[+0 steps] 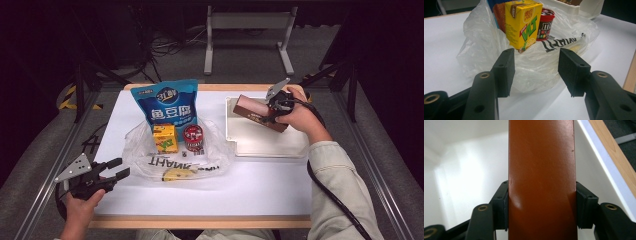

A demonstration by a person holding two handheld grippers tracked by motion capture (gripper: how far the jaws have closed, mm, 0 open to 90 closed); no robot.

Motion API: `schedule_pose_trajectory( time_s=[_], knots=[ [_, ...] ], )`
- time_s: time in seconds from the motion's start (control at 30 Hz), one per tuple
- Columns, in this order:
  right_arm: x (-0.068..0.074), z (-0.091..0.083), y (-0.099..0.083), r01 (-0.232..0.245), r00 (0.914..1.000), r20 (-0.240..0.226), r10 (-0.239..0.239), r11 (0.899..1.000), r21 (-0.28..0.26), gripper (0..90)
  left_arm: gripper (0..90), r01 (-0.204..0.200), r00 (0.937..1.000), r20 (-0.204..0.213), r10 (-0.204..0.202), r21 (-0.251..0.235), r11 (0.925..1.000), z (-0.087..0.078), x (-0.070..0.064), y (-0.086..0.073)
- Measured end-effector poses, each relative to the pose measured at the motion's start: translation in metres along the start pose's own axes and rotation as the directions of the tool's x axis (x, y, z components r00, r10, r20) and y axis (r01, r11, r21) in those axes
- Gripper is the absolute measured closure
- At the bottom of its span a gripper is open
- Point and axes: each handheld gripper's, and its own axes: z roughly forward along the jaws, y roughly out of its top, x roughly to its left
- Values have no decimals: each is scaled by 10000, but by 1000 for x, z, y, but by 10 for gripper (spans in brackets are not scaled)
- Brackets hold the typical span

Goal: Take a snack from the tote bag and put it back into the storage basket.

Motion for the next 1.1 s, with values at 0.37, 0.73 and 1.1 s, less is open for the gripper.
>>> schedule_pose_trajectory(
  time_s=[0.37, 0.73, 1.1],
  knots=[
    [-1, 9, -7, -119, 9999, -38, 120, 9998, 183, 424, 479, -15, 10000, -12, 15, 25, 10000, 0, 0, 0],
    [-1, 20, -8, -78, 9999, -110, 85, 9984, 556, 424, 479, 62, 10000, -7, -62, 36, 10000, -1, 1, -1],
    [-2, 26, -6, 15, 10000, -12, -14, 9963, 865, 421, 479, 63, 10000, -21, -63, 34, 10000, -1, 1, -1]
  ],
)
